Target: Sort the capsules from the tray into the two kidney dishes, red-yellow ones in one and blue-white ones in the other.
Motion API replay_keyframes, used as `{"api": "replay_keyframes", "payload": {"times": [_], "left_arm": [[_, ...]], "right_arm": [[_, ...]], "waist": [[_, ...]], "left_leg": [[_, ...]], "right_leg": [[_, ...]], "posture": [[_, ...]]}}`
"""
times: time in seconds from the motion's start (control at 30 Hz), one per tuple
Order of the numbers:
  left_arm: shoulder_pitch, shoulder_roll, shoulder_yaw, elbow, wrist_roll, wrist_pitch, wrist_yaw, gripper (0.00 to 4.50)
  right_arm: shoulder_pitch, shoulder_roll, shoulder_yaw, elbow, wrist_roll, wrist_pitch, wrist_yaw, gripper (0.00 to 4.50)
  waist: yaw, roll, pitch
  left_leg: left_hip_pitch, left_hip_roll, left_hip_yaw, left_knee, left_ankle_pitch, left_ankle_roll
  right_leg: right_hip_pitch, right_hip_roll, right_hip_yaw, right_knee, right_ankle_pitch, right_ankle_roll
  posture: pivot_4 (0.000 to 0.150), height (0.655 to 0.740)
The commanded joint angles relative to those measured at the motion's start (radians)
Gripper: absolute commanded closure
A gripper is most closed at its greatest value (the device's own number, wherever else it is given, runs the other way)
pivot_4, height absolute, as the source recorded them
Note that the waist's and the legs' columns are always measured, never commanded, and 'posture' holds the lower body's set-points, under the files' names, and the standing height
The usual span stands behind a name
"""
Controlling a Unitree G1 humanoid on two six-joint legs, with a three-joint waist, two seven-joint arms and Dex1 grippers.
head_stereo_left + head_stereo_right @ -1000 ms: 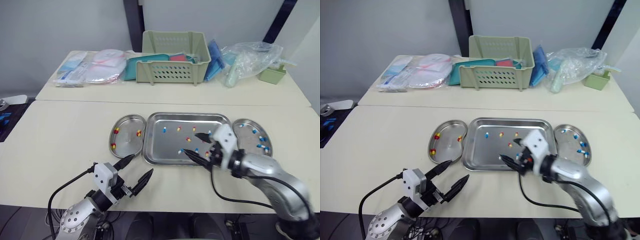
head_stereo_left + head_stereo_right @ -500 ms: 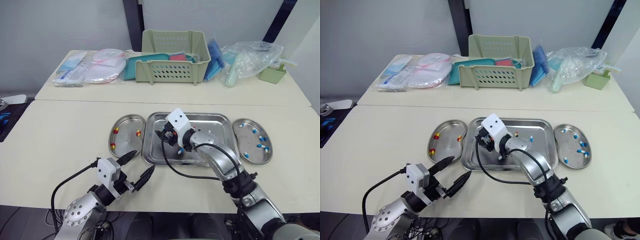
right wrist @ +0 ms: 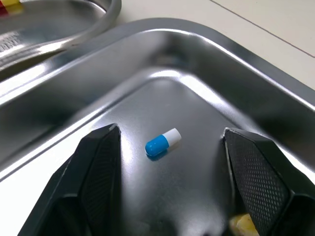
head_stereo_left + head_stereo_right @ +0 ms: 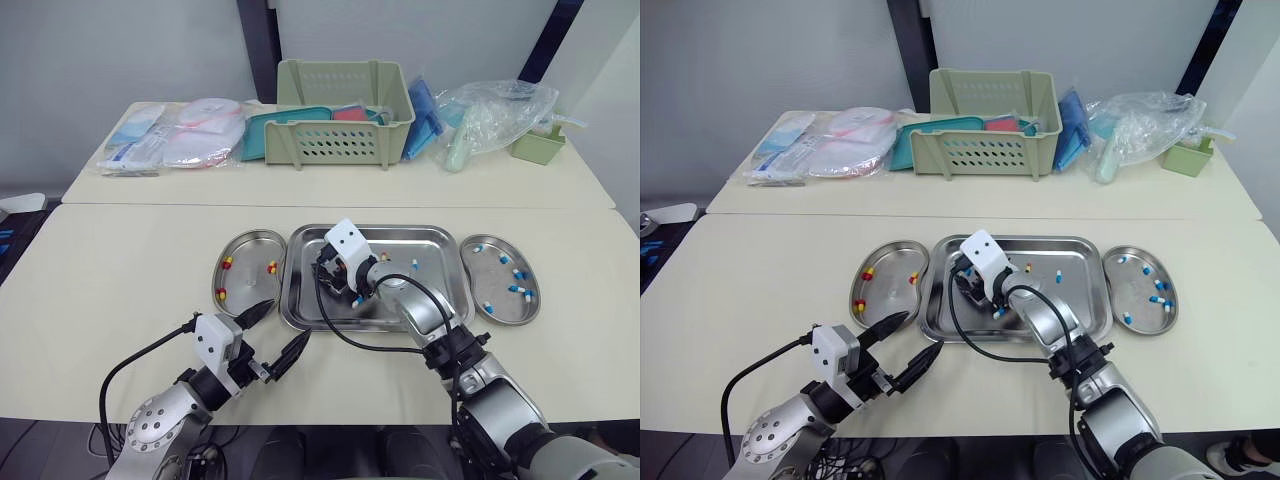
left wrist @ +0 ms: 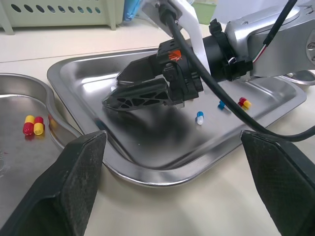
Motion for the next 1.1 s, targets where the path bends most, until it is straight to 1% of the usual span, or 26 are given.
{"api": "replay_keyframes", "payload": {"times": [0.03, 0.17, 0.4, 0.43, 0.67, 0.77, 0.9, 1.1], "left_arm": [[0.002, 0.003, -0.014, -0.043, 0.003, -0.004, 0.008, 0.0], [0.006, 0.003, -0.017, -0.038, 0.005, -0.011, 0.009, 0.0], [0.015, 0.007, -0.008, -0.024, 0.007, -0.024, -0.001, 0.0], [0.015, 0.008, -0.006, -0.022, 0.007, -0.024, -0.002, 0.0], [0.019, 0.016, 0.001, -0.011, 0.008, -0.032, -0.009, 0.0], [0.018, 0.022, 0.008, -0.003, 0.007, -0.038, -0.017, 0.0], [0.018, 0.034, 0.022, 0.004, -0.005, -0.046, -0.03, 0.0], [0.012, 0.083, 0.04, 0.031, -0.059, -0.083, -0.151, 0.0]], "right_arm": [[-0.015, 0.009, 0.006, -0.004, -0.027, -0.005, 0.012, 1.47], [-0.006, 0.014, 0.009, -0.004, -0.037, 0.009, 0.027, 2.65], [-0.002, 0.012, 0.018, -0.014, -0.062, 0.004, 0.052, 4.32], [-0.002, 0.011, 0.019, -0.015, -0.066, 0.001, 0.055, 4.49], [-0.004, 0.0, 0.029, -0.031, -0.09, -0.034, 0.088, 4.49], [-0.008, -0.01, 0.026, -0.069, -0.091, -0.048, 0.105, 4.49], [0.0, -0.028, 0.016, -0.167, -0.076, -0.011, 0.142, 4.49], [0.048, -0.107, -0.032, -0.399, -0.024, 0.102, 0.205, 4.49]], "waist": [[0.0, 0.0, 0.0], [0.0, 0.0, 0.0], [-0.002, 0.0, 0.0], [-0.002, 0.0, 0.0], [-0.002, 0.0, 0.0], [-0.002, 0.0, 0.0], [-0.003, 0.001, 0.0], [-0.001, 0.001, 0.0]], "left_leg": [[0.0, 0.0, 0.0, 0.0, 0.0, 0.0], [0.0, 0.0, 0.0, 0.0, 0.0, 0.0], [0.0, 0.0, 0.0, 0.0, 0.0, 0.0], [0.0, 0.0, 0.0, 0.0, 0.0, 0.0], [0.0, 0.0, 0.0, 0.0, 0.0, 0.0], [0.0, 0.0, 0.0, 0.0, 0.0, 0.0], [-0.001, 0.0, 0.0, 0.0, 0.0, 0.0], [-0.003, 0.0, -0.001, 0.0, 0.0, 0.0]], "right_leg": [[0.0, 0.0, 0.0, 0.0, 0.0, 0.0], [0.0, 0.0, 0.0, 0.0, 0.0, 0.0], [0.0, 0.0, 0.0, 0.0, 0.0, 0.0], [0.0, 0.0, 0.0, 0.0, 0.0, 0.0], [0.0, 0.0, 0.0, 0.0, 0.0, 0.0], [0.0, 0.0, 0.0, 0.0, 0.0, 0.0], [-0.001, 0.0, 0.0, 0.0, 0.0, 0.0], [-0.003, 0.0, 0.0, 0.0, 0.0, 0.0]], "posture": [[0.15, 0.74], [0.15, 0.74], [0.15, 0.74], [0.15, 0.74], [0.15, 0.74], [0.15, 0.74], [0.15, 0.74], [0.15, 0.74]]}}
